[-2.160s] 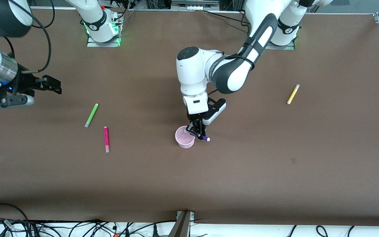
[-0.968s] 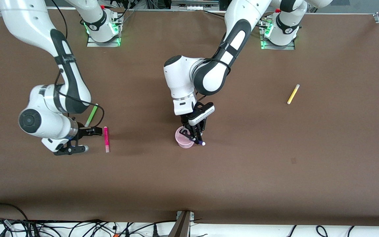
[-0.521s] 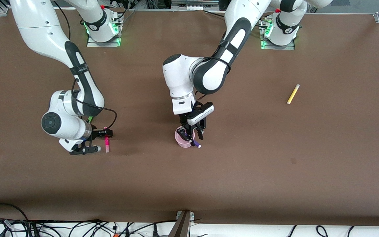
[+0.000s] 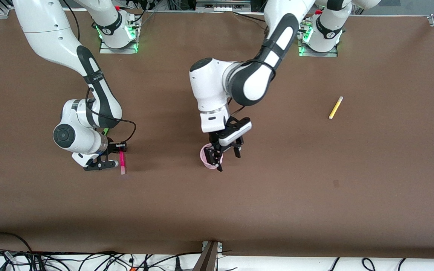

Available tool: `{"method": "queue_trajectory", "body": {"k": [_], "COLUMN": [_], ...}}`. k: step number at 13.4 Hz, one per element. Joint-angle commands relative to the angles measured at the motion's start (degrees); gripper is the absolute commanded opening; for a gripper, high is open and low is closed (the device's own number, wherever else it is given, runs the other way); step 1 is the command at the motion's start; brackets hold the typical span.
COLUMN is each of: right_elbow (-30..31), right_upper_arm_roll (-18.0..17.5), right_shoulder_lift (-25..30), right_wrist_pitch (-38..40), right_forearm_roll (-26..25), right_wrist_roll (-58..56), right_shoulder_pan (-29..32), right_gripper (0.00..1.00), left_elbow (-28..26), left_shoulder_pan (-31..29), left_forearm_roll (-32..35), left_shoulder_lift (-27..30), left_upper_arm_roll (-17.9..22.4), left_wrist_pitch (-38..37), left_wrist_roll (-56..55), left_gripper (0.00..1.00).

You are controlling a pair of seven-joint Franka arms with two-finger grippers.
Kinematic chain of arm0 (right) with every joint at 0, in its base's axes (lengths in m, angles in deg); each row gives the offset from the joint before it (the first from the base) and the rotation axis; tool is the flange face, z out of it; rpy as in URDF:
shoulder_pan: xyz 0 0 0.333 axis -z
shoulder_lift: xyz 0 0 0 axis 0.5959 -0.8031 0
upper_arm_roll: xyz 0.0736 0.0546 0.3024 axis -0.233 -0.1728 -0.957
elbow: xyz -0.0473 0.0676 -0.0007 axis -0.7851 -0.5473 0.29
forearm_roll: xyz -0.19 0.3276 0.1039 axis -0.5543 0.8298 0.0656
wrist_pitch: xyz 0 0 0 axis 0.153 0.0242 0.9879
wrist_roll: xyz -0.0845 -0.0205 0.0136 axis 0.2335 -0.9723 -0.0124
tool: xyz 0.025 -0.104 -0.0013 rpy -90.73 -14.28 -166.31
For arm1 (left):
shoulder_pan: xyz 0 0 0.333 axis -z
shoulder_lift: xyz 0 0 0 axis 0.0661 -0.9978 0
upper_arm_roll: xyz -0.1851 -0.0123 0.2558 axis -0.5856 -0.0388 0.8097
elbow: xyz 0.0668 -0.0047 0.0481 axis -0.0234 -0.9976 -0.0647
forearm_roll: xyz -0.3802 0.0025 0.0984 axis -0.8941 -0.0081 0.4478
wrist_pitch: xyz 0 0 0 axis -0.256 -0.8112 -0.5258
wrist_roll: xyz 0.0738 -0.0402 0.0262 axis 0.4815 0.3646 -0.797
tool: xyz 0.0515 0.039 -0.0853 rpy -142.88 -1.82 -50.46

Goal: Organize pens into pink holder with both arms
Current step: 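Grasp the pink marker with the right gripper while the left gripper withdraws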

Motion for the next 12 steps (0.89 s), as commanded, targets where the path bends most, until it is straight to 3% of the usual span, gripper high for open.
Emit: {"method": "queue_trajectory", "body": {"k": [1,3,5,8,10,12], "right_elbow": [2.5,2.4,1.8,0.1,-4.1,-9.8], "right_upper_arm_roll": [0.0,0.0,0.0,-0.4,-0.4,-0.4], "right_shoulder_lift": [1.8,1.8,1.8,2.0,2.0,1.9], "right_wrist_pitch": [-1.0,-0.9,-0.2,3.9,11.3,19.8], "right_forearm_roll": [0.9,1.0,1.1,5.3,9.6,10.3], "right_wrist_roll": [-1.4,-1.3,-0.6,-0.5,0.7,7.0], "right_shoulder_pan": [0.0,0.0,0.0,0.0,-0.3,-0.7], "right_gripper": [0.23,0.11,0.00,0.00,0.00,0.00], "left_elbow": [-1.1,-2.2,-2.2,-2.3,-2.3,-4.0], "left_shoulder_pan": [-5.4,-10.2,-14.7,-21.3,-25.9,-29.6], "left_forearm_roll": [-12.7,-23.7,-29.3,-32.6,-34.0,-34.2], "left_shoulder_lift": [5.7,10.7,14.5,17.1,17.6,18.2], "left_upper_arm_roll": [-0.7,-0.6,-0.7,-0.7,-0.6,-0.7], "left_wrist_pitch": [-3.8,-8.6,-15.5,-25.2,-31.6,-34.0], "left_wrist_roll": [19.0,36.0,48.4,65.9,79.9,89.9], "left_gripper": [1.00,1.00,1.00,1.00,1.00,1.00]}}
